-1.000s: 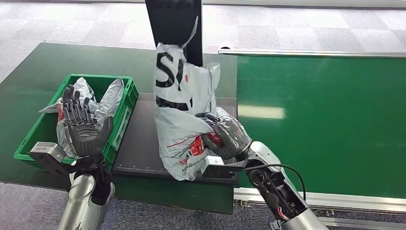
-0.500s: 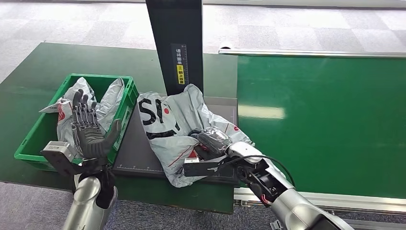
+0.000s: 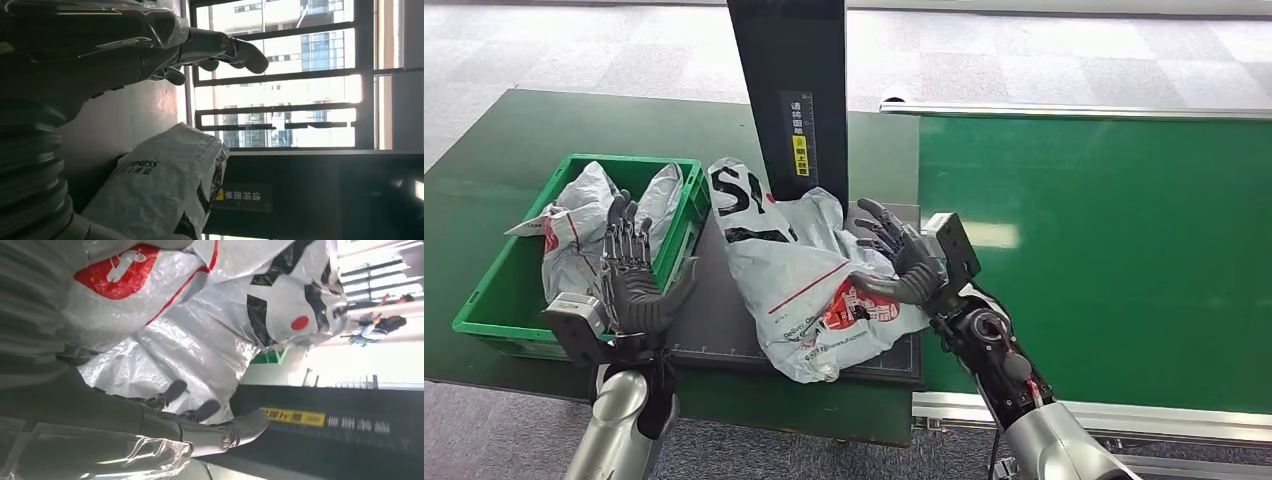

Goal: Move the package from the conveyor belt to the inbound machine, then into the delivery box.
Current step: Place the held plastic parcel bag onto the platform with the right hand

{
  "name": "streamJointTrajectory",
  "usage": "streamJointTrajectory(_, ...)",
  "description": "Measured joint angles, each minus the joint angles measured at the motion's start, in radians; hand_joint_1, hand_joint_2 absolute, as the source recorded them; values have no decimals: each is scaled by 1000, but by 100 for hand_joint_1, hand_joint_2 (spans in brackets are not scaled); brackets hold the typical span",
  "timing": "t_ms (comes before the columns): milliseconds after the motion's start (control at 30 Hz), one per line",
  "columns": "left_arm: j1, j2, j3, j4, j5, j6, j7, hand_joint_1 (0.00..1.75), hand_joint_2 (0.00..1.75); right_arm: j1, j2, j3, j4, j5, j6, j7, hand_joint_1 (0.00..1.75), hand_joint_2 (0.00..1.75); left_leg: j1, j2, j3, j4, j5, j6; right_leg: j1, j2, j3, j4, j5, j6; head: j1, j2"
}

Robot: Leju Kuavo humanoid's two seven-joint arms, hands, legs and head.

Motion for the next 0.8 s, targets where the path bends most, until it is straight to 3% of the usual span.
streamJointTrajectory(300, -14, 3, -17, 28, 8, -18, 4, 0, 175, -8, 9, -47, 74, -18, -18, -36, 0, 175, 0, 0, 0, 0, 0, 0, 0, 0, 0, 0, 0, 0, 0, 0)
streamJointTrajectory(633, -19, 2, -42, 38, -8, -77, 46, 0, 175, -6, 11, -68, 92, 51, -80, -81, 0, 175, 0, 0, 0, 0, 0, 0, 0, 0, -1, 0, 0, 0, 0, 0)
streamJointTrajectory(800, -38, 2, -51, 58, -46, -118, 57, 0, 175, -9, 1, -46, 96, 227, -80, -83, 0, 175, 0, 0, 0, 0, 0, 0, 0, 0, -1, 0, 0, 0, 0, 0)
